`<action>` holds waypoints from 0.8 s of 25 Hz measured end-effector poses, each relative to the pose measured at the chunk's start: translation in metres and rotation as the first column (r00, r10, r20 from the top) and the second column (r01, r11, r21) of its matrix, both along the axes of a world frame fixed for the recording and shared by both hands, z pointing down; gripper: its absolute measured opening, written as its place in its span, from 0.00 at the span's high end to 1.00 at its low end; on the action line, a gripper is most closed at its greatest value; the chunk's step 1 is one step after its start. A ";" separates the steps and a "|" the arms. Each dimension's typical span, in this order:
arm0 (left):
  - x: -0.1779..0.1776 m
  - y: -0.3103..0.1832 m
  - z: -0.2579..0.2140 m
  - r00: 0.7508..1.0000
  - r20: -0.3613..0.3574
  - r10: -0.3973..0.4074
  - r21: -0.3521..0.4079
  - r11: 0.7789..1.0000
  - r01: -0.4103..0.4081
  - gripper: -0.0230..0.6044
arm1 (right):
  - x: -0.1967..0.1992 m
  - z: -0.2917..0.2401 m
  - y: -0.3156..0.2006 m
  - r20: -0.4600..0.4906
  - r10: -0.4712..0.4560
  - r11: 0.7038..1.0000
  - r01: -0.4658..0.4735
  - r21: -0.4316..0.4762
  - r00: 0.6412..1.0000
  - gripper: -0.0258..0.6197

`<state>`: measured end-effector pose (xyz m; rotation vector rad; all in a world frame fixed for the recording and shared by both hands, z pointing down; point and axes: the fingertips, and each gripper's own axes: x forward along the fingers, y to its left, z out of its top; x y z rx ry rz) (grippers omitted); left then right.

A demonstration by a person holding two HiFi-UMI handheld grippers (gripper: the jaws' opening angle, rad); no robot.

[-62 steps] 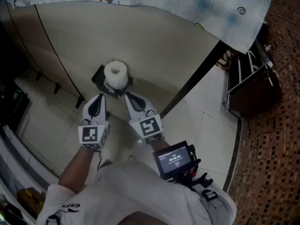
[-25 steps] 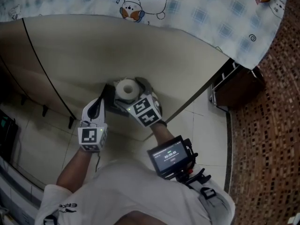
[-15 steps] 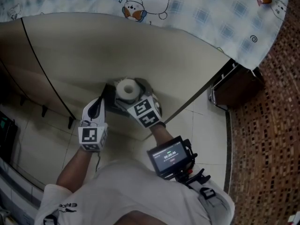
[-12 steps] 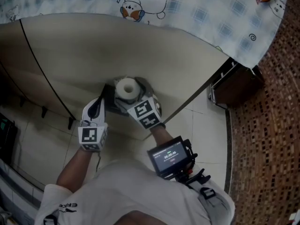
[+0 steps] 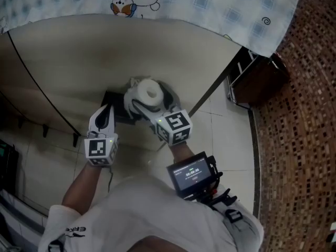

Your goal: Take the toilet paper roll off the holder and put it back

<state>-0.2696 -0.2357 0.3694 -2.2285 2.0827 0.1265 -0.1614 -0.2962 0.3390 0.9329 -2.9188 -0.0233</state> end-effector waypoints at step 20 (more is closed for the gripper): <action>0.056 0.000 0.018 0.998 0.006 0.068 -0.056 0.996 -0.067 0.96 | 0.140 0.078 0.003 0.577 0.326 0.854 0.030 -0.520 0.749 0.23</action>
